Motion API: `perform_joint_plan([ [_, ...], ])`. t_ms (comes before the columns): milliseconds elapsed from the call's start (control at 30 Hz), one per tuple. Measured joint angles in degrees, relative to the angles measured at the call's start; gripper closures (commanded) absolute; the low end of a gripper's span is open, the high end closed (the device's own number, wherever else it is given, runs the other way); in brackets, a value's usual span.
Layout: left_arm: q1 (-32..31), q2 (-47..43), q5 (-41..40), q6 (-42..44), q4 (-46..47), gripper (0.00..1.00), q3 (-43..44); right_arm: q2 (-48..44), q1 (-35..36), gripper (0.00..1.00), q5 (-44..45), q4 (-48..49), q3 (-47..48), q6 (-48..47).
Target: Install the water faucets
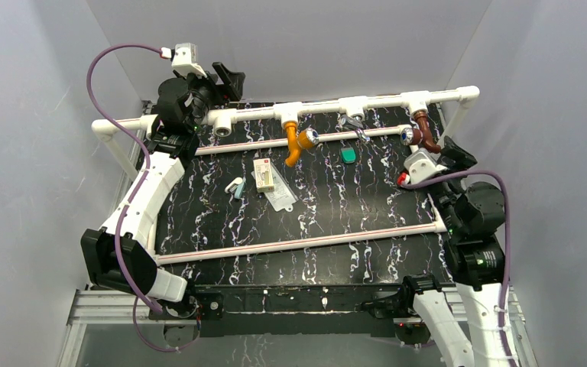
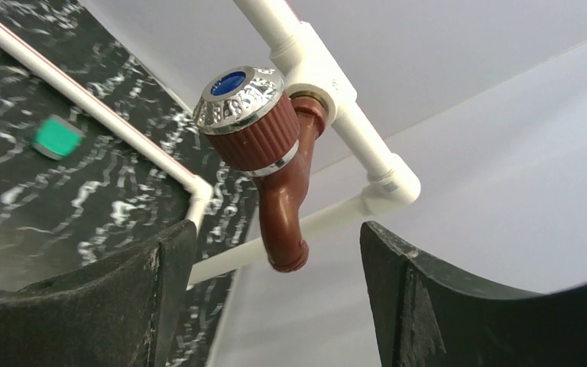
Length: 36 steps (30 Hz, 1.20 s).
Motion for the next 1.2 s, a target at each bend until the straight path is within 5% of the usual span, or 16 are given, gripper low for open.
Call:
perform_joint_plan([
  [233, 0.26, 0.04, 0.96, -0.52, 0.26, 0.21, -0.02, 1.51, 0.00, 0.15, 1.33, 9.88, -4.46, -10.49],
  [700, 0.33, 0.04, 1.16, -0.72, 0.39, 0.21, -0.07, 8.66, 0.00, 0.30, 1.86, 21.68, -6.40, -14.25],
  [933, 0.39, 0.09, 1.29, -0.83, 0.44, 0.21, -0.07, 11.89, 0.00, 0.61, 2.29, 23.32, -6.40, -11.93],
  [1100, 0.55, 0.22, 1.33, -0.92, 0.85, 0.21, -0.07, 11.85, 0.00, 0.95, 3.72, 23.47, -6.56, -8.81],
  [1200, 0.59, 0.24, 1.51, -1.03, 0.83, 0.21, -0.07, 11.26, 0.00, 0.99, 3.98, 23.82, -7.04, -5.86],
])
